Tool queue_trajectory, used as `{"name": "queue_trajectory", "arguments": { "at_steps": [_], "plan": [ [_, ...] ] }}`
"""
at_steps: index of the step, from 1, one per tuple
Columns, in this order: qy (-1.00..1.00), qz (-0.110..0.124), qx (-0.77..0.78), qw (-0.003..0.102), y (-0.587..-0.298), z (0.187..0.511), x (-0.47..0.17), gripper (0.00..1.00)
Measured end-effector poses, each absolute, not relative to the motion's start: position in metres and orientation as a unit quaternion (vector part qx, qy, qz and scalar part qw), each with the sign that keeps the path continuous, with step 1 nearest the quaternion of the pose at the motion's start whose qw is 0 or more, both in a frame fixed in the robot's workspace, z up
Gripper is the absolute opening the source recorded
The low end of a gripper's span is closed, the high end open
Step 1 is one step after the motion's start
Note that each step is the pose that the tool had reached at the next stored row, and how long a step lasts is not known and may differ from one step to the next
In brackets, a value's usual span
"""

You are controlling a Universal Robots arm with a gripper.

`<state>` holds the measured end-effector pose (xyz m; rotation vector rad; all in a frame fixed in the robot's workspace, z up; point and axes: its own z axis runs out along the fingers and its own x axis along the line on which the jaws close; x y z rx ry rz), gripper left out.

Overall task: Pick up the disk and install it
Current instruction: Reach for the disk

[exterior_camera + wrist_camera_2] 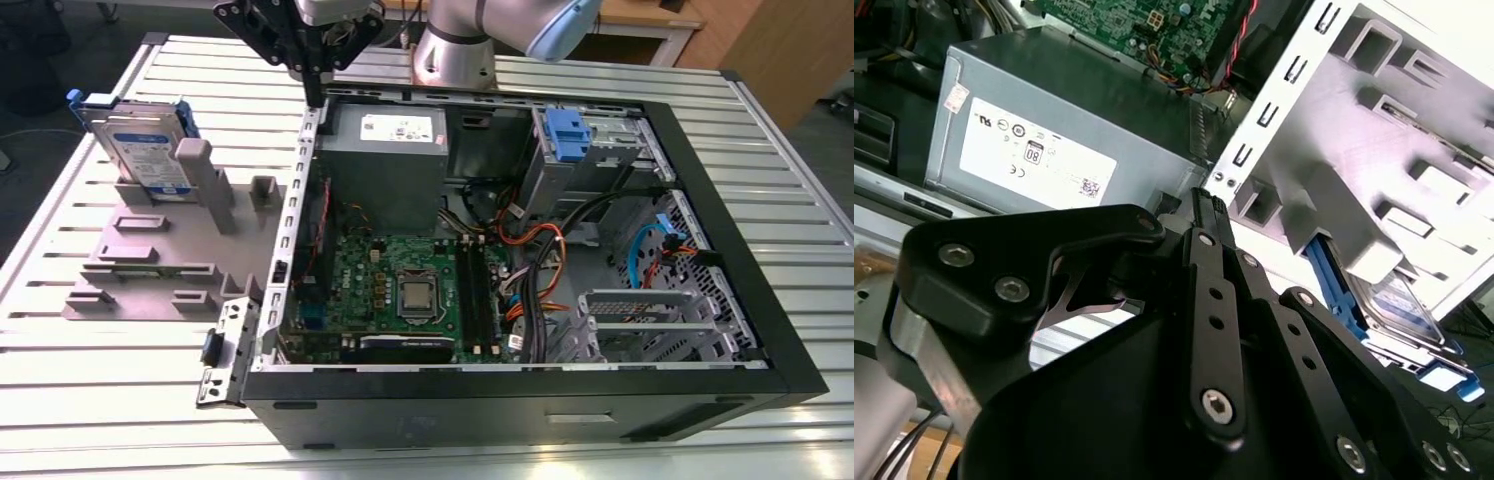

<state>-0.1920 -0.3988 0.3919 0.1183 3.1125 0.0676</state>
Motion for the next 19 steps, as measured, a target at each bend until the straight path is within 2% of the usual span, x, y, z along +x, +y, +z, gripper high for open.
{"name": "queue_trajectory", "arguments": {
  "at_steps": [19],
  "plan": [
    [0.999, 0.022, 0.038, 0.012, -0.3987, 0.3911, -0.1983, 0.11]
  ]
}}
